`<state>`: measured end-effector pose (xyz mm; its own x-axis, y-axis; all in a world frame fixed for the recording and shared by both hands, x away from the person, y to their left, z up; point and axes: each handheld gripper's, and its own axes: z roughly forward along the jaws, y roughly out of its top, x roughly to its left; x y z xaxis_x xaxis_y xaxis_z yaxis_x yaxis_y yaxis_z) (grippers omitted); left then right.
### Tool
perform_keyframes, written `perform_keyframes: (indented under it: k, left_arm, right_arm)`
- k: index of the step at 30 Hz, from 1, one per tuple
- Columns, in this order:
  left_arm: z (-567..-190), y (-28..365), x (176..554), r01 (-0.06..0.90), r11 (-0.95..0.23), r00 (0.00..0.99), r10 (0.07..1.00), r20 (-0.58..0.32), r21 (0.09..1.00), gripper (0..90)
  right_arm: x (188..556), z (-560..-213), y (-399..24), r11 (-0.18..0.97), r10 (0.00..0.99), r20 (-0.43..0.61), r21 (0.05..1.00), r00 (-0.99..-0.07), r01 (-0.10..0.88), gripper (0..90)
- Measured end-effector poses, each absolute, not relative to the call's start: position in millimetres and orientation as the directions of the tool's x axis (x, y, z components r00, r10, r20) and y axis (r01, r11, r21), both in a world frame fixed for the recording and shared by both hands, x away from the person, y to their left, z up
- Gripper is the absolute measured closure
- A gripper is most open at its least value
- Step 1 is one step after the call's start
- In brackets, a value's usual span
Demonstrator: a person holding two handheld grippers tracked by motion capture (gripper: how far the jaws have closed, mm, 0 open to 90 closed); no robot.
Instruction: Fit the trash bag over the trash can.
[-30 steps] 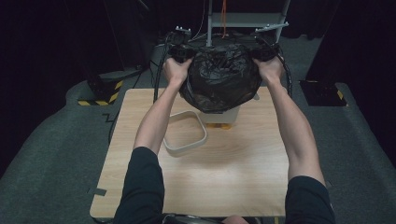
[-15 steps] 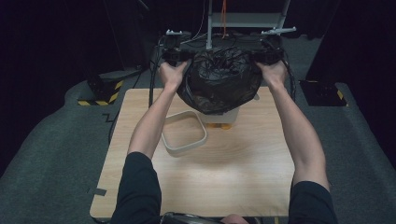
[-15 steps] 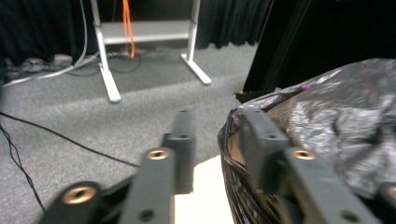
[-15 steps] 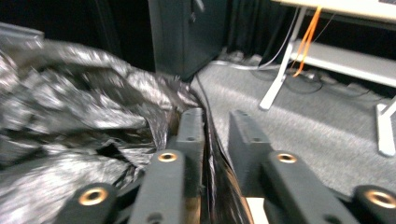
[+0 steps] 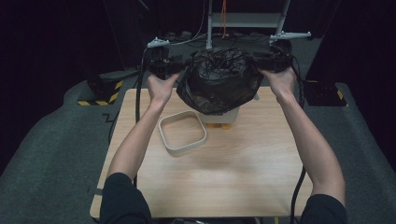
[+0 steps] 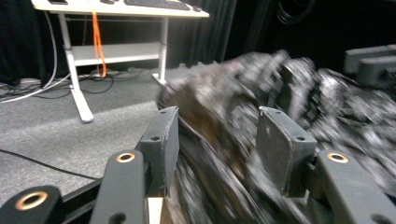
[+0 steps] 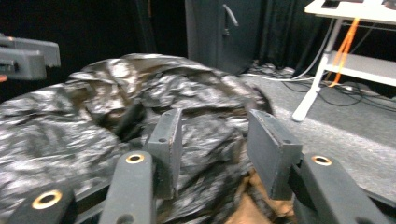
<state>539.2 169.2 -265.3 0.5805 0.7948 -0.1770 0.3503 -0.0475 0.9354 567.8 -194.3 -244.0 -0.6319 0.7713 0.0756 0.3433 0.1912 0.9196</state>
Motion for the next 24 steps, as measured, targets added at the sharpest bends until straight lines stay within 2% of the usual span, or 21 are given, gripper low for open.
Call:
perform_keyframes:
  k: [3,5,9,14,17,20,22,24]
  left_arm:
    - [-270.0,170.2,528.3,0.348,-0.042,0.595,0.782,-0.187,0.937,48.7]
    - [-274.4,169.2,523.6,0.354,-0.058,0.604,0.777,-0.180,0.934,49.9]
    - [-286.2,166.0,515.8,0.365,-0.082,0.637,0.749,-0.185,0.927,59.6]
    - [-299.0,159.8,517.8,0.397,-0.124,0.665,0.721,-0.192,0.909,77.0]
    - [-307.1,156.8,522.6,0.421,-0.154,0.669,0.718,-0.191,0.894,85.3]
    - [-314.1,152.8,526.7,0.441,-0.201,0.666,0.726,-0.169,0.875,88.3]
    - [-315.1,152.3,527.1,0.442,-0.211,0.666,0.728,-0.162,0.872,88.3]
    - [-313.0,154.3,526.3,0.433,-0.200,0.660,0.735,-0.158,0.879,86.8]
  right_arm:
    - [560.2,-243.4,-190.9,0.187,0.754,0.087,0.922,-0.651,0.340,54.2]
    - [556.4,-244.0,-189.0,0.206,0.746,0.077,0.918,-0.662,0.338,58.8]
    - [550.5,-249.8,-190.6,0.251,0.733,0.043,0.910,-0.679,0.329,76.7]
    - [546.1,-256.1,-193.5,0.268,0.719,0.034,0.908,-0.694,0.323,89.7]
    - [542.1,-258.6,-195.3,0.261,0.713,0.034,0.914,-0.700,0.311,90.0]
    - [539.3,-258.1,-195.0,0.269,0.709,0.030,0.912,-0.705,0.309,89.8]
    - [537.2,-256.9,-193.5,0.280,0.705,0.019,0.911,-0.708,0.304,85.7]
    - [536.0,-255.6,-192.8,0.277,0.707,0.019,0.912,-0.707,0.302,77.7]
